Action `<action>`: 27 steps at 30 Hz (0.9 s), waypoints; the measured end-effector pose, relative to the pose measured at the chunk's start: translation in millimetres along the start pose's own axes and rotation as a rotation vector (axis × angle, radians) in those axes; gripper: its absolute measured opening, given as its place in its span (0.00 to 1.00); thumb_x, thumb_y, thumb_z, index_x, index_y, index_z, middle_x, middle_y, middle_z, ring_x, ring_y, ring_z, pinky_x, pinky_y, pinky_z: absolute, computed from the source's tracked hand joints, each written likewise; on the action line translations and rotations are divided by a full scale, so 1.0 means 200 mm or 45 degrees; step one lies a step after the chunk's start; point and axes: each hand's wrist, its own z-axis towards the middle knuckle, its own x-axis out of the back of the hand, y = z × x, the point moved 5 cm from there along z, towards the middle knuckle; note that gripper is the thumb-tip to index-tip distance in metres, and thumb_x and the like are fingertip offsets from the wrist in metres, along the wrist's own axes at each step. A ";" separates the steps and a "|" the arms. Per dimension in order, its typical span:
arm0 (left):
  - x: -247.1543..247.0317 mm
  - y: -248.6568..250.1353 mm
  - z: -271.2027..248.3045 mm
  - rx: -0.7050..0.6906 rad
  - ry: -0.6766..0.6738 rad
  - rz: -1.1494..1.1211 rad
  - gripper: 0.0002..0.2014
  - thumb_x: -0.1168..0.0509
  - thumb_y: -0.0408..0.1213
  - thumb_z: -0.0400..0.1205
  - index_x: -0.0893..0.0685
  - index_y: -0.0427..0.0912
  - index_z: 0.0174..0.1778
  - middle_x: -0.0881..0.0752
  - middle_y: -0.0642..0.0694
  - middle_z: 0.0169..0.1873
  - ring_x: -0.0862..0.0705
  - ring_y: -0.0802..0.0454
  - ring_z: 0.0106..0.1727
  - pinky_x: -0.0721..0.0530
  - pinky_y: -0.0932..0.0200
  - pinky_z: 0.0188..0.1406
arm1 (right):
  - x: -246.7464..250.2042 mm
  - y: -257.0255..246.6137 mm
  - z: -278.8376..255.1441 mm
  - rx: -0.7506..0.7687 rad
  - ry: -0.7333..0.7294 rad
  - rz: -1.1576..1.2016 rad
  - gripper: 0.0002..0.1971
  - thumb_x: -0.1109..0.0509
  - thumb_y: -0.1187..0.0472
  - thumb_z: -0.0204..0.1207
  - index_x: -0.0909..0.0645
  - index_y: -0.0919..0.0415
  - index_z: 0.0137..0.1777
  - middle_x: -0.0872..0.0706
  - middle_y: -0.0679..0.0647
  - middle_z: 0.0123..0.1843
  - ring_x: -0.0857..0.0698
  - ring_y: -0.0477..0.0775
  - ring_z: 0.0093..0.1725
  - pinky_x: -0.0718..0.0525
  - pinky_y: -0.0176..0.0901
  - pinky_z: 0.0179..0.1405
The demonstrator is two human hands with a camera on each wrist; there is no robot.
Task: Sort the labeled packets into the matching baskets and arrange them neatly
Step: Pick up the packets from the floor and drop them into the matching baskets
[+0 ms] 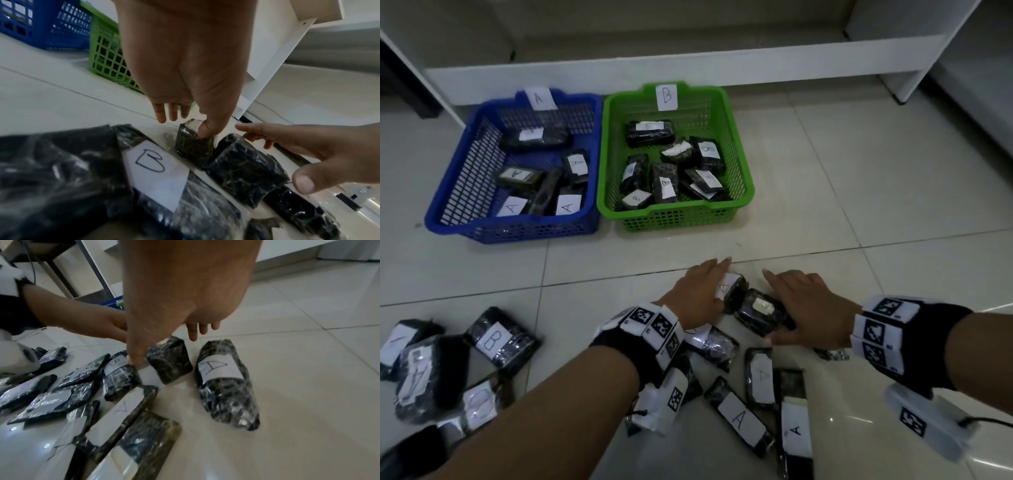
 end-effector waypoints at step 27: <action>1.15 -0.58 -0.48 0.217 0.884 -0.920 0.10 0.33 0.31 0.80 0.23 0.42 0.55 0.16 0.38 0.46 0.17 0.47 0.38 0.16 0.57 0.32 | 0.84 -0.67 0.66 0.338 1.070 0.480 0.21 0.30 0.53 0.75 0.26 0.56 0.67 0.24 0.62 0.59 0.21 0.63 0.57 0.23 0.48 0.55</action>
